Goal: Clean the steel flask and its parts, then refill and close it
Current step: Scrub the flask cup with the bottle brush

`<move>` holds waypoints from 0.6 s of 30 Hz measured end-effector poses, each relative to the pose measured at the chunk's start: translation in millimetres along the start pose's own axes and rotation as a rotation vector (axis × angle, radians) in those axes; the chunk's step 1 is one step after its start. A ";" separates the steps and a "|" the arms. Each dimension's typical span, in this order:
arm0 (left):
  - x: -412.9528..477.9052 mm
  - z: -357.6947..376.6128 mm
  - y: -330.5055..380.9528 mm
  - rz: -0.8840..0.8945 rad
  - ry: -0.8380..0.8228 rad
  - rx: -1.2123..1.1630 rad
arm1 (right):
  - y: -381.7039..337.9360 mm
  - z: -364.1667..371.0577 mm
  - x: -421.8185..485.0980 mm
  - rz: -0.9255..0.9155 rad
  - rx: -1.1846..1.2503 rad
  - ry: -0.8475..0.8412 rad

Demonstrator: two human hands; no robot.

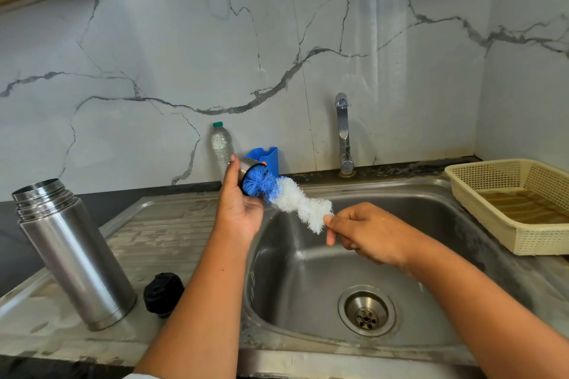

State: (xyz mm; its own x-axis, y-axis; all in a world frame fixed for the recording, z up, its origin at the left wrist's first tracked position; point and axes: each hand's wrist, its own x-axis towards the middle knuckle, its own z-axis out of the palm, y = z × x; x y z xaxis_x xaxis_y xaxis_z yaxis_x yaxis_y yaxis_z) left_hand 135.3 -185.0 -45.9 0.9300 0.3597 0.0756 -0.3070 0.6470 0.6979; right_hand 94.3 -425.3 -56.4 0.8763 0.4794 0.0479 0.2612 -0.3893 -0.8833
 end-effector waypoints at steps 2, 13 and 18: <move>1.7 -2.8 4.5 0.023 0.011 -0.014 | -1.1 -4.5 -1.0 -0.014 -0.003 0.006; 2.0 -3.8 -7.1 -0.048 0.008 0.033 | 4.8 0.0 1.4 -0.075 -0.349 0.200; 4.9 -3.7 -3.8 -0.011 0.042 0.039 | 0.2 3.4 1.5 -0.043 -0.352 0.223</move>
State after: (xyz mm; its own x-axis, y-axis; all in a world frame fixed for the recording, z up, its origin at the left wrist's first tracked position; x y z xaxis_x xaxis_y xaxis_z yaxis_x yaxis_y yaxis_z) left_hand 140.3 -183.2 -50.8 0.9236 0.3814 0.0384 -0.2881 0.6248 0.7257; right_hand 94.3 -422.0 -58.0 0.9176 0.3342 0.2150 0.3880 -0.6360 -0.6670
